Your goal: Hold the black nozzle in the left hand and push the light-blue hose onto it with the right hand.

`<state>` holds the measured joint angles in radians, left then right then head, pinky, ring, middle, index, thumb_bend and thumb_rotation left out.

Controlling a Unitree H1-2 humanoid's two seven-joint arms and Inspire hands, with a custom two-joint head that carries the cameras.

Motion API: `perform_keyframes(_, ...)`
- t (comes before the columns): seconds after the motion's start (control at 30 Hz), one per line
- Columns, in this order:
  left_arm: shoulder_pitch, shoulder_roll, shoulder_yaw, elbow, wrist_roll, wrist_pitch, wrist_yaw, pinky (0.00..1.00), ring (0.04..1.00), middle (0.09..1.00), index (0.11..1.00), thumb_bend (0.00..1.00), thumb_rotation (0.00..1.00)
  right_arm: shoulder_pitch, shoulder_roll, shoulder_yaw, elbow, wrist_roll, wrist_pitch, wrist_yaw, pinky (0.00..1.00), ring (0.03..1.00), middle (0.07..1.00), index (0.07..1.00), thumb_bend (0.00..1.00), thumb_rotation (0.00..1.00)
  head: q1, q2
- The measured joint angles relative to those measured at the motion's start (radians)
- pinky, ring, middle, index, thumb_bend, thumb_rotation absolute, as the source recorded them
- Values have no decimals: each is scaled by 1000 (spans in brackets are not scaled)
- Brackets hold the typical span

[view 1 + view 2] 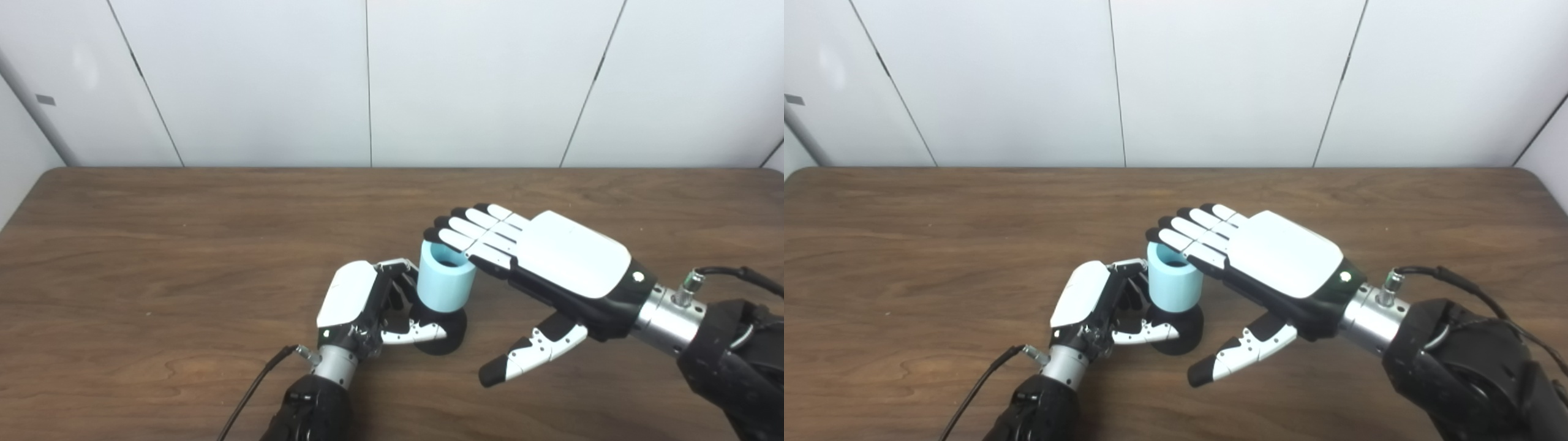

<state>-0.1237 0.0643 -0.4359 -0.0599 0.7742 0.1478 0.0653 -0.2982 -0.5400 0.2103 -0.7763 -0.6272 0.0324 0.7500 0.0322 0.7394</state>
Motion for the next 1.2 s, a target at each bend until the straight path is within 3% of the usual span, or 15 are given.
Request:
perform_keyframes(0.77,-1,-1,4,-6,8,1,-24,315,369,437,525,496,0,21,38,23,52,-44,-23,14,1000,1000,1000,978,763,1000,2,5)
perform_keyframes(1.2,0,-1,4,-17,10,15,-41,328,368,439,529,496,0,75,38,20,99,-71,-88,-88,935,1000,983,934,737,1000,-2,6)
